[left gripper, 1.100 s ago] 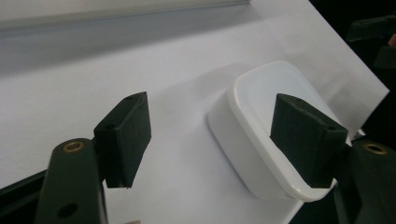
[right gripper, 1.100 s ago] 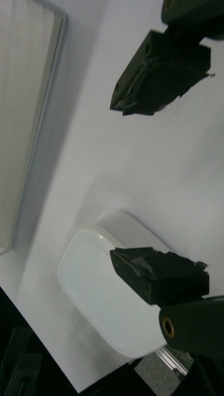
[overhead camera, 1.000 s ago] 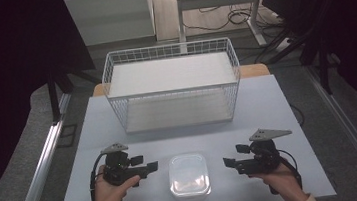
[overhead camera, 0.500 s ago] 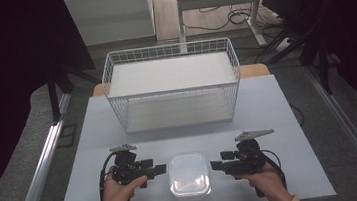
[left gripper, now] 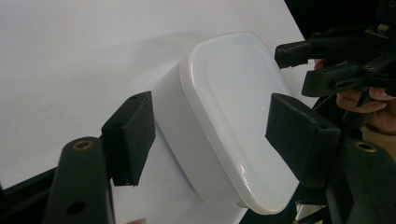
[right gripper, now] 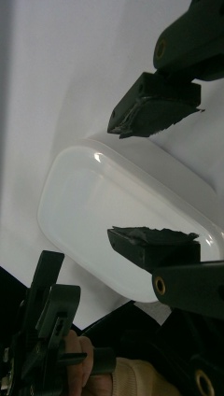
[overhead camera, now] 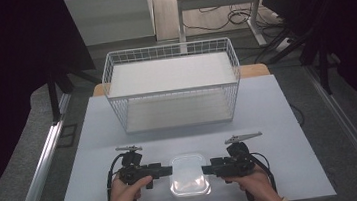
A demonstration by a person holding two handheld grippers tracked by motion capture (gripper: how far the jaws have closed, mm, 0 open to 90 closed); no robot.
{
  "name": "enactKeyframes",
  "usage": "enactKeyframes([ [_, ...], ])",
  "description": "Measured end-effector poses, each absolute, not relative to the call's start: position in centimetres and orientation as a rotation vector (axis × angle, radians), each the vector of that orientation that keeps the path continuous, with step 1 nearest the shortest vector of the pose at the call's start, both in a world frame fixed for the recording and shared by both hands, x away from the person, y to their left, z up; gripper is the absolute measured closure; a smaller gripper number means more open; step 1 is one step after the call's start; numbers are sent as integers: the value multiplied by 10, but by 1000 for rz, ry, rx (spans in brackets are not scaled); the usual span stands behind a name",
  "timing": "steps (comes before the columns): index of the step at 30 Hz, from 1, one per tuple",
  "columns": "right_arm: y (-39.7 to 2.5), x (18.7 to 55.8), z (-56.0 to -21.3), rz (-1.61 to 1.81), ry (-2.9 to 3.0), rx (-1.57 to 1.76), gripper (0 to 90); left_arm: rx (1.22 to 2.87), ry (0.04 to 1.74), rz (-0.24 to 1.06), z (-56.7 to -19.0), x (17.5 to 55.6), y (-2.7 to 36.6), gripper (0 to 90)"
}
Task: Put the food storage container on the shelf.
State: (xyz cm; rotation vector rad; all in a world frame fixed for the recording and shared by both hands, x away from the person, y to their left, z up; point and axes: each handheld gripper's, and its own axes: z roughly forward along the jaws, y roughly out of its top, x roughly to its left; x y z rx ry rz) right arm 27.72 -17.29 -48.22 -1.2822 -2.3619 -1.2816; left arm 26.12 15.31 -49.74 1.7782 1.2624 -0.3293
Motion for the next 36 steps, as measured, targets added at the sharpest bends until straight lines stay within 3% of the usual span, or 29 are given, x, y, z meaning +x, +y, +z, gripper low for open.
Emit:
enactKeyframes([
  [7,-173,275,-489,-1285,-2306,-1303,451,1766,1269,-372,-504,260,150,365],
  [12,-171,273,-493,-1280,-2272,-1315,512,1763,1271,-411,-509,259,147,422],
  [21,-177,273,-500,-1285,-2124,-1387,642,1749,1260,-429,-510,257,148,636],
  [36,-187,269,-497,-1321,-1973,-1389,748,1703,1219,-459,-505,251,156,734],
])
